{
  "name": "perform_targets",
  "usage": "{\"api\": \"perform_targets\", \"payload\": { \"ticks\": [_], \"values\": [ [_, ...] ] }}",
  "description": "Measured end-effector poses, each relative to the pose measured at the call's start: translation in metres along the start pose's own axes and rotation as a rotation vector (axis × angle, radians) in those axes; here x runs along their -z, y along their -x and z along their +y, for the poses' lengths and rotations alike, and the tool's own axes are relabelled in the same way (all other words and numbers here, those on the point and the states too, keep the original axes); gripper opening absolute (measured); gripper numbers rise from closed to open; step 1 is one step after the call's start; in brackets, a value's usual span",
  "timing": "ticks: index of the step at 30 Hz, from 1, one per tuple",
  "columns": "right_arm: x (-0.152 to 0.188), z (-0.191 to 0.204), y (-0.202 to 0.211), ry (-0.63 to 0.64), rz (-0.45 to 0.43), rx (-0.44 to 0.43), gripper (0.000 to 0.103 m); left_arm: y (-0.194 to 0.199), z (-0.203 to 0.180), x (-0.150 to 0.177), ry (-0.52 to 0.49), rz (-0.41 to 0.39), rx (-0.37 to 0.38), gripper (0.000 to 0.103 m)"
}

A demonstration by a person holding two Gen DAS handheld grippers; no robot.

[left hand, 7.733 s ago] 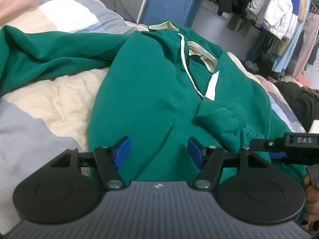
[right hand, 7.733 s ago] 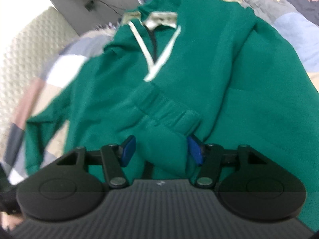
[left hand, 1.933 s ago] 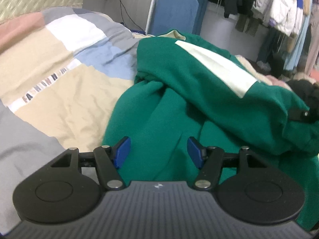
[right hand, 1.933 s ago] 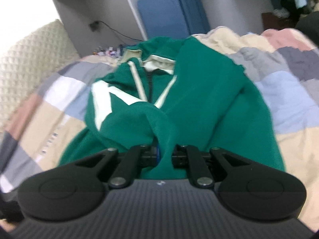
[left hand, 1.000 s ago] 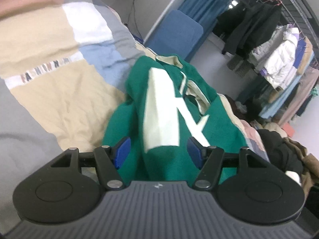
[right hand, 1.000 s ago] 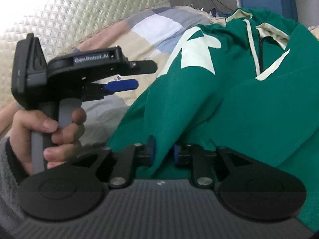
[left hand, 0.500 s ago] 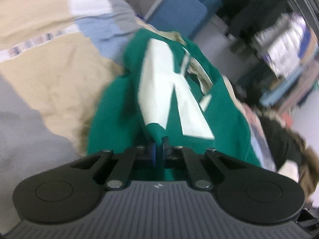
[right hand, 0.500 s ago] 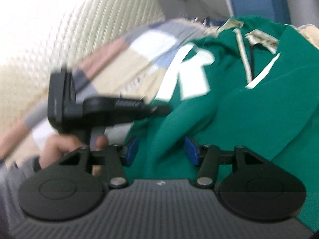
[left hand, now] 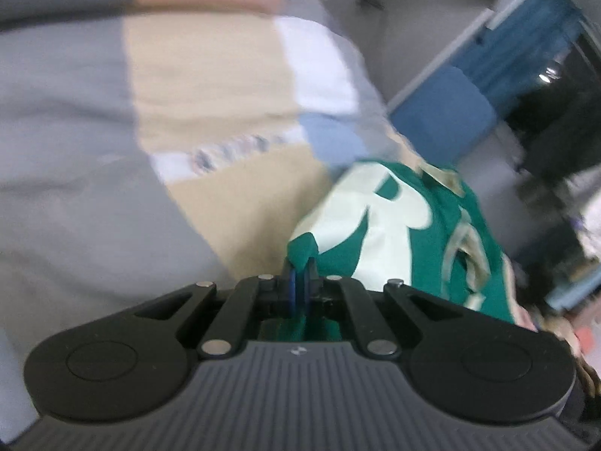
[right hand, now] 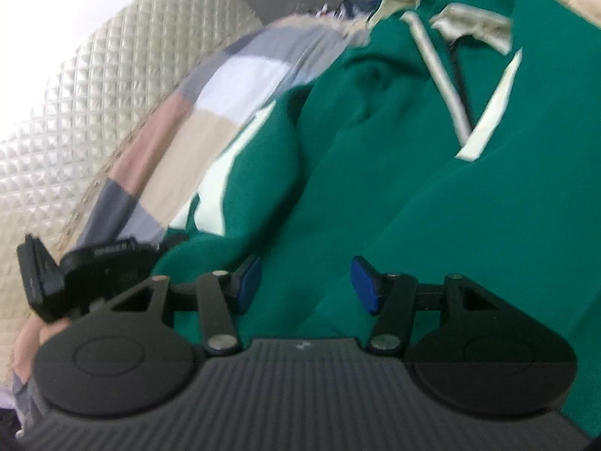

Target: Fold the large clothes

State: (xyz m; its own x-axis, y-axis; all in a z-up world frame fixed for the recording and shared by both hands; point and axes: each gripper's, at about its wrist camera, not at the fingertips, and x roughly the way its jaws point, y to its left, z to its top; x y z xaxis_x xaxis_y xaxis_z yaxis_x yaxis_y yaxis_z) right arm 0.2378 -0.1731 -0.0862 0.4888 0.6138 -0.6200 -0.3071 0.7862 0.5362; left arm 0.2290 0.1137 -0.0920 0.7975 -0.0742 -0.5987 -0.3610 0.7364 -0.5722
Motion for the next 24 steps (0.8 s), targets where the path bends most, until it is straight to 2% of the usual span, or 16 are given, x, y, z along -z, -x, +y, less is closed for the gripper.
{"api": "perform_targets", "payload": {
  "ticks": [3,6,9,12,15,16,18,21,24],
  "values": [
    [0.001,0.004,-0.021,-0.025,0.034,-0.036,0.056,-0.011,0.02,-0.007,0.08,0.032,-0.027,0.004],
    [0.004,0.013,-0.04,-0.056,0.071,-0.119,0.056,-0.015,0.029,-0.007,0.113,0.04,-0.011,0.004],
    [0.005,0.031,-0.058,-0.023,0.103,-0.192,0.056,-0.014,0.036,-0.012,0.171,0.044,0.056,0.004],
    [0.006,0.048,-0.077,-0.009,0.14,-0.211,0.056,-0.006,0.044,-0.019,0.244,0.03,0.156,0.004],
    [0.009,0.066,-0.098,0.021,0.192,-0.22,0.054,0.002,0.038,-0.028,0.218,0.024,0.232,0.004],
    [0.01,0.072,-0.102,0.035,0.195,-0.223,0.051,0.004,0.036,-0.03,0.209,0.025,0.245,0.004],
    [0.005,0.084,-0.105,0.04,0.201,-0.242,0.013,0.008,0.031,-0.036,0.182,0.021,0.257,0.004],
    [-0.016,0.098,-0.086,0.061,0.155,-0.252,0.008,0.004,0.025,-0.047,0.186,0.053,0.275,0.004],
    [-0.055,0.122,-0.045,0.148,0.106,-0.21,0.007,0.006,0.018,-0.063,0.218,0.086,0.318,0.004]
  ]
}}
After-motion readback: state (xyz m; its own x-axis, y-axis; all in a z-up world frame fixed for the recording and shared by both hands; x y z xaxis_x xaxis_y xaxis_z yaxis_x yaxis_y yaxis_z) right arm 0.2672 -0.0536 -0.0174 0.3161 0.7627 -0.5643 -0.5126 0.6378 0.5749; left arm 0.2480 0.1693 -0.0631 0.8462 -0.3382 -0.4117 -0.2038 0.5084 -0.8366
